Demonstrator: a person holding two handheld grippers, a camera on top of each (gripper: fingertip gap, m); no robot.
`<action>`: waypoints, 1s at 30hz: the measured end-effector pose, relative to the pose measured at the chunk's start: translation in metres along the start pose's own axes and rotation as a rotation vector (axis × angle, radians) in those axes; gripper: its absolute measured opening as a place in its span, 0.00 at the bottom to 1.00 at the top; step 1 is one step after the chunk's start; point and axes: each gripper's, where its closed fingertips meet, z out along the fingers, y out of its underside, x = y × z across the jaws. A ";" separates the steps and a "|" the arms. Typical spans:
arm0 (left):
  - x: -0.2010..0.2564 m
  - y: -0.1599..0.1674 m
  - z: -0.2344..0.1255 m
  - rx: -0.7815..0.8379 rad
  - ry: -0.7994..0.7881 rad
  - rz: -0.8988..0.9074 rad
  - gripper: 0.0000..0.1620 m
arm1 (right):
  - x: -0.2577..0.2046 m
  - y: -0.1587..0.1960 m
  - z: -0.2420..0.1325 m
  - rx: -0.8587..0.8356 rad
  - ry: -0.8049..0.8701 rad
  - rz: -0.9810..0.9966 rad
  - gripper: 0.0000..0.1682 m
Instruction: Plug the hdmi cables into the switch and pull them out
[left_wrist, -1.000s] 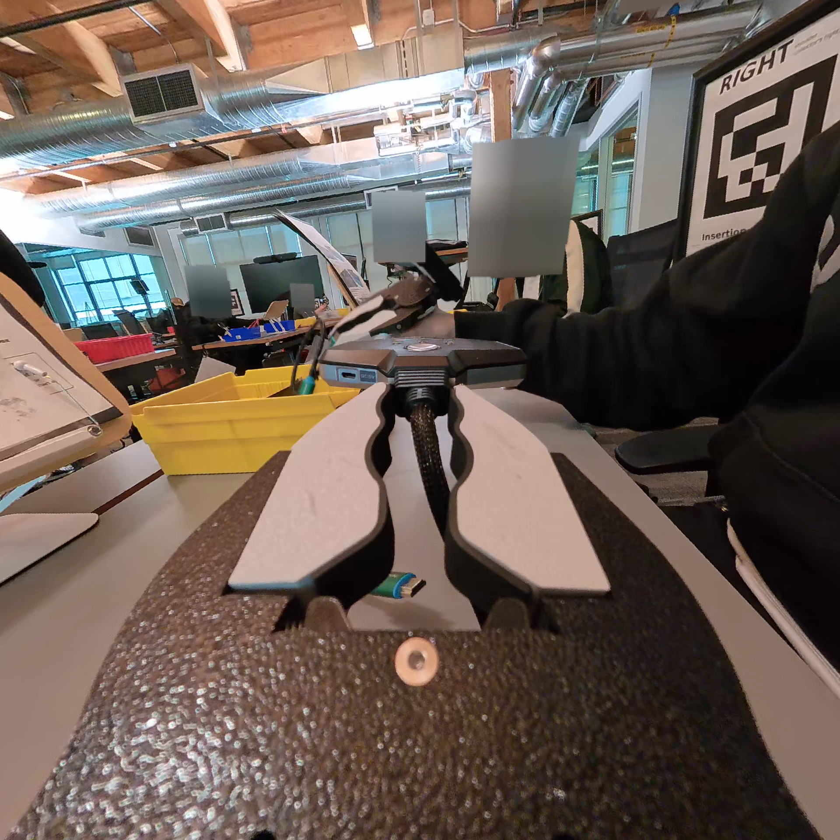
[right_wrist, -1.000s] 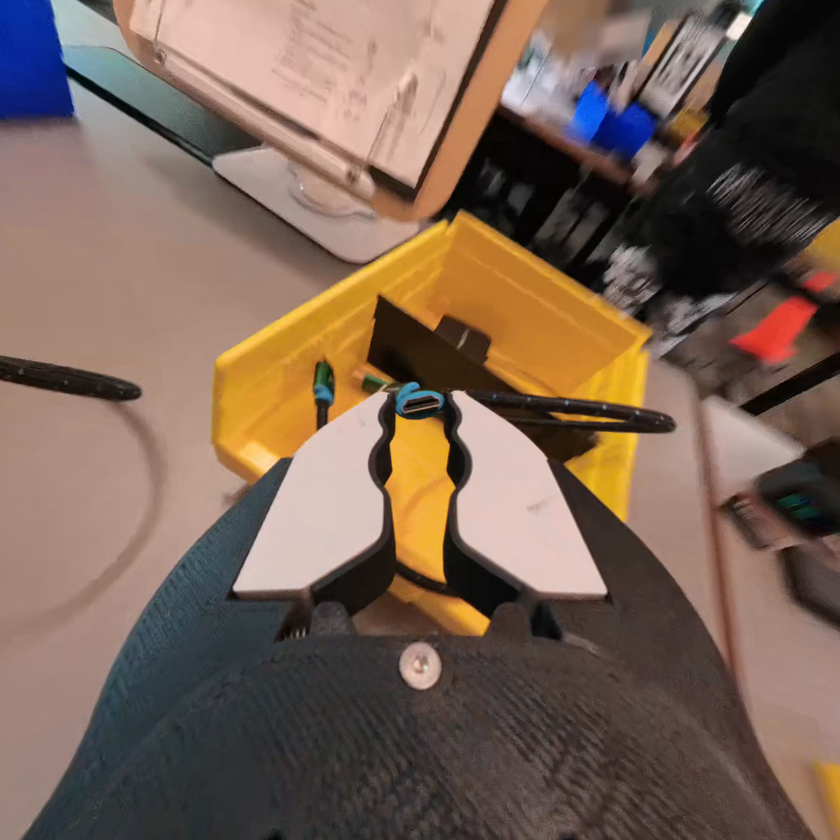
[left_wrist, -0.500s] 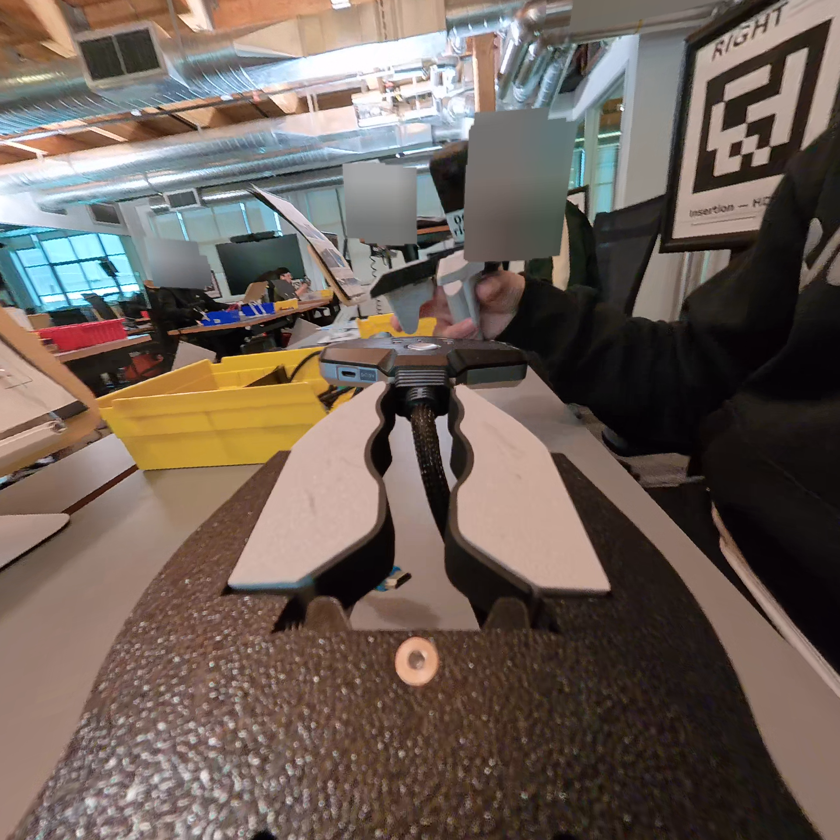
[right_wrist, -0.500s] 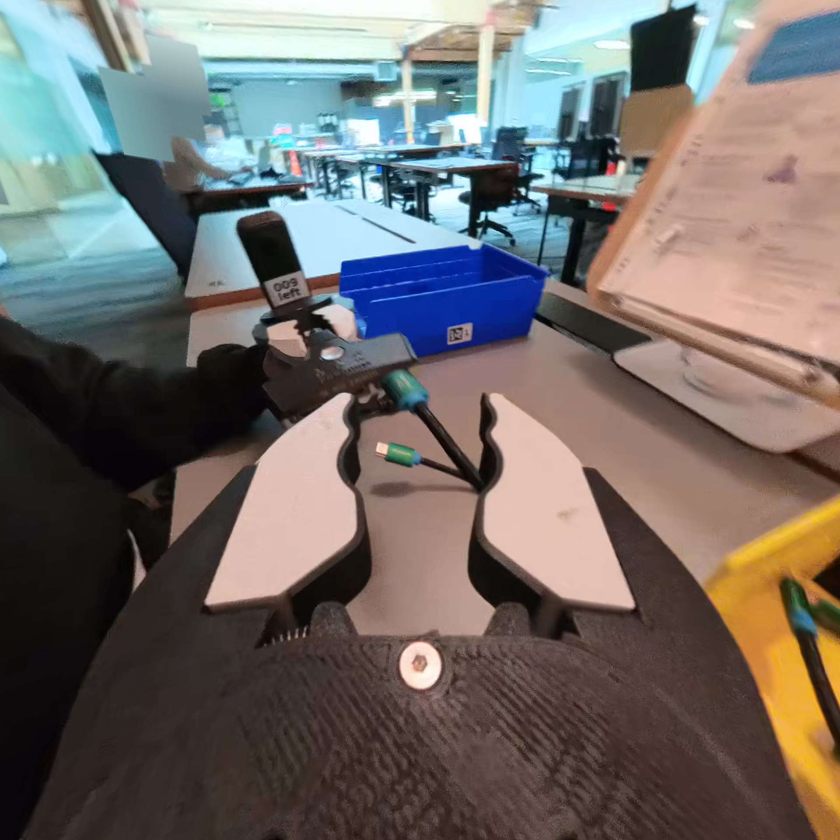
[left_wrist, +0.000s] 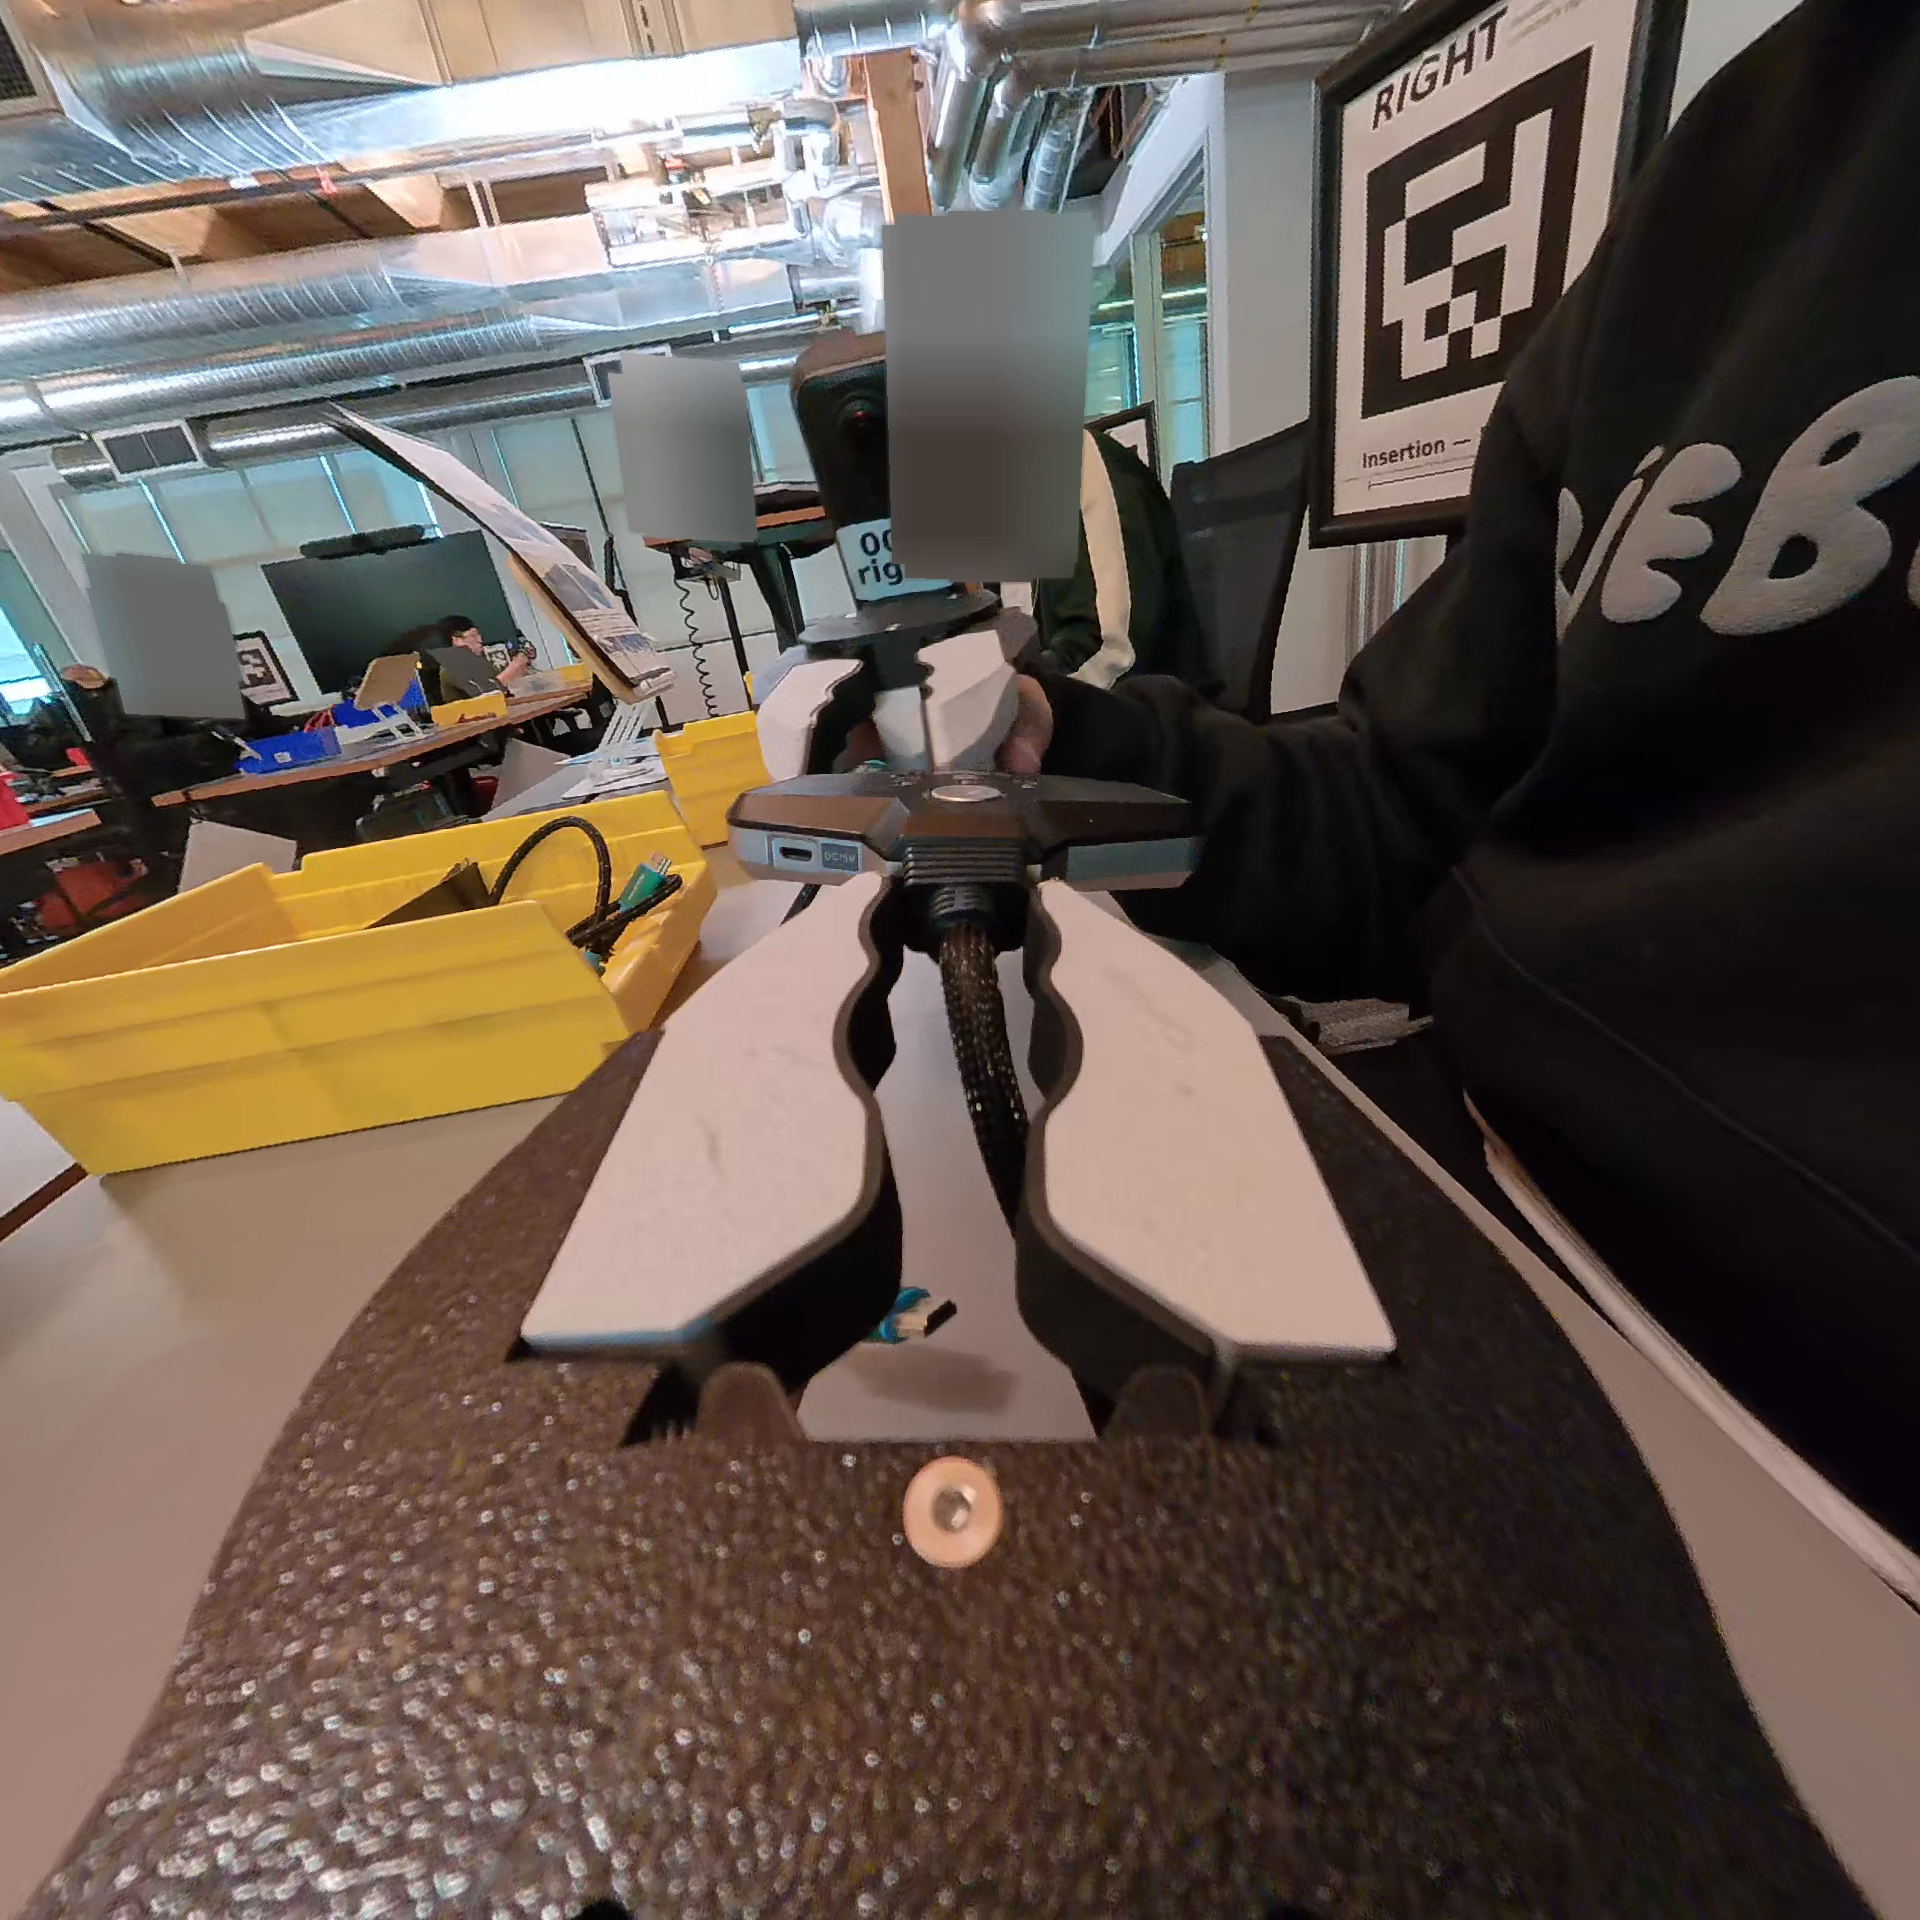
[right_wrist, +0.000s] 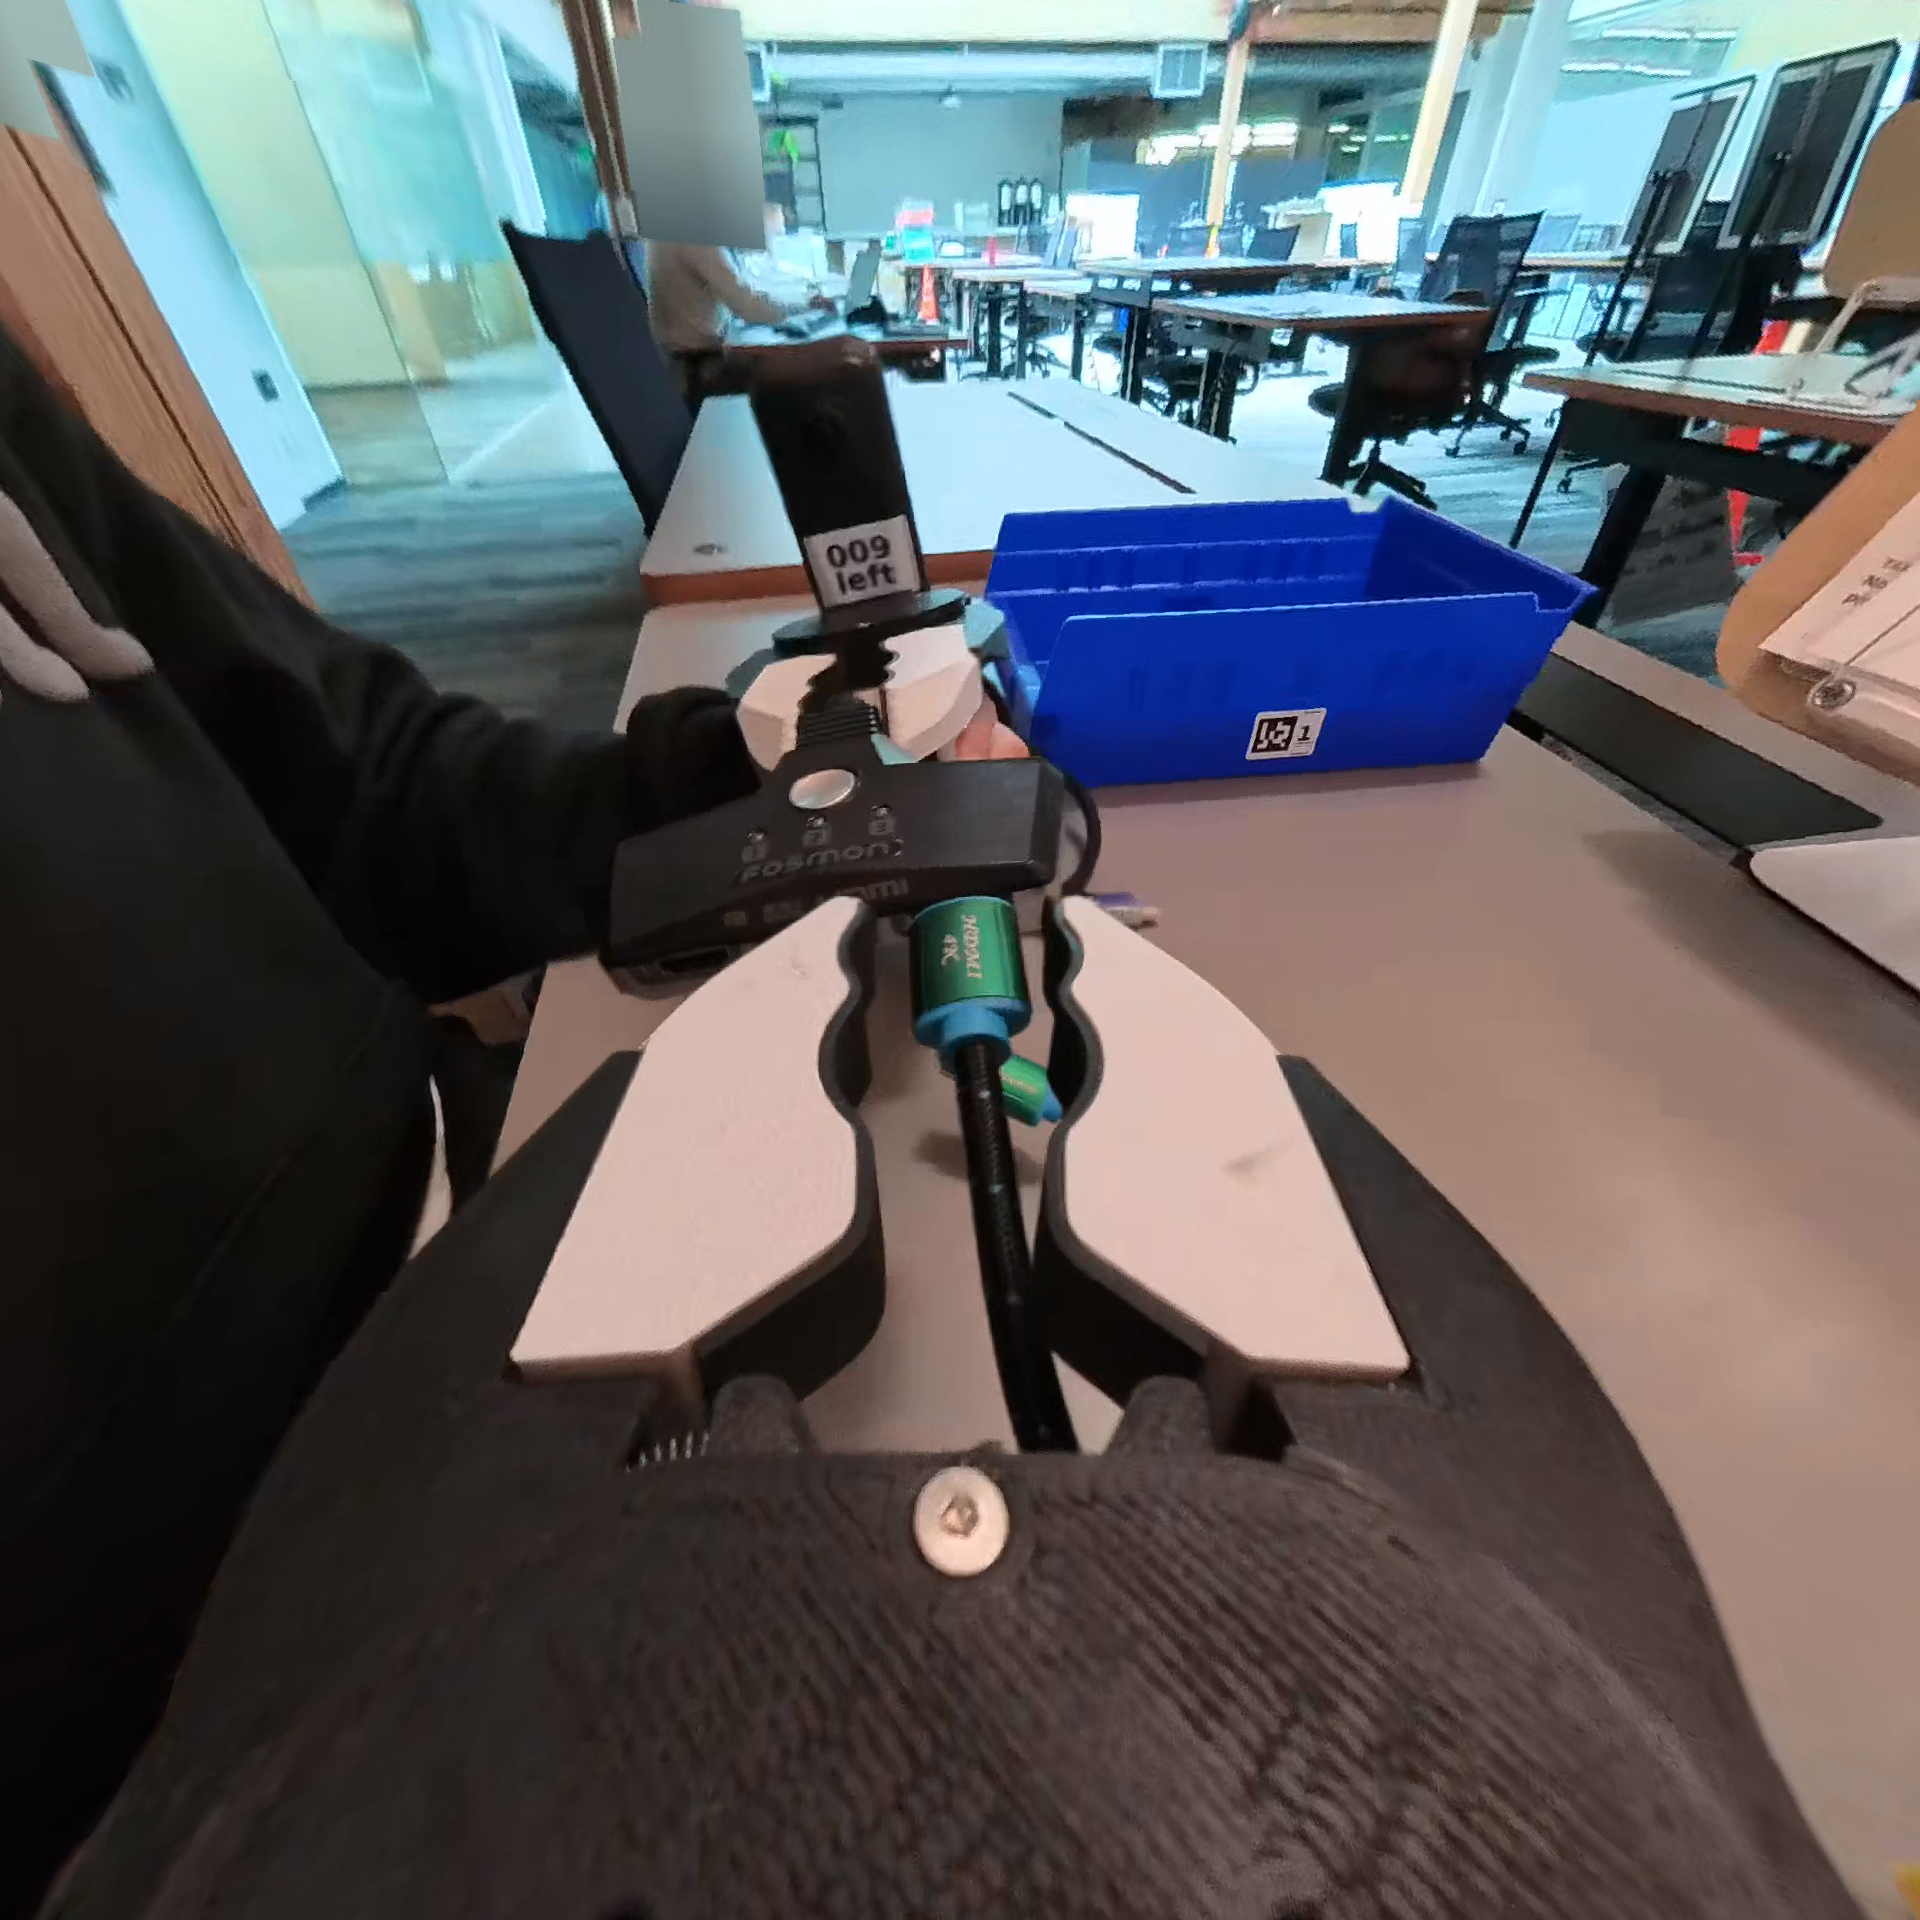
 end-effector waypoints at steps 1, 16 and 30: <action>0.000 0.000 0.000 0.002 -0.001 0.002 0.13 | 0.003 0.001 0.002 0.006 0.007 0.012 0.17; 0.002 -0.002 -0.001 0.014 0.012 0.001 0.14 | -0.002 0.005 0.001 0.030 -0.036 0.003 0.13; 0.008 0.003 0.008 -0.101 0.030 0.046 0.14 | -0.015 0.007 -0.019 -0.177 -0.008 -0.177 0.13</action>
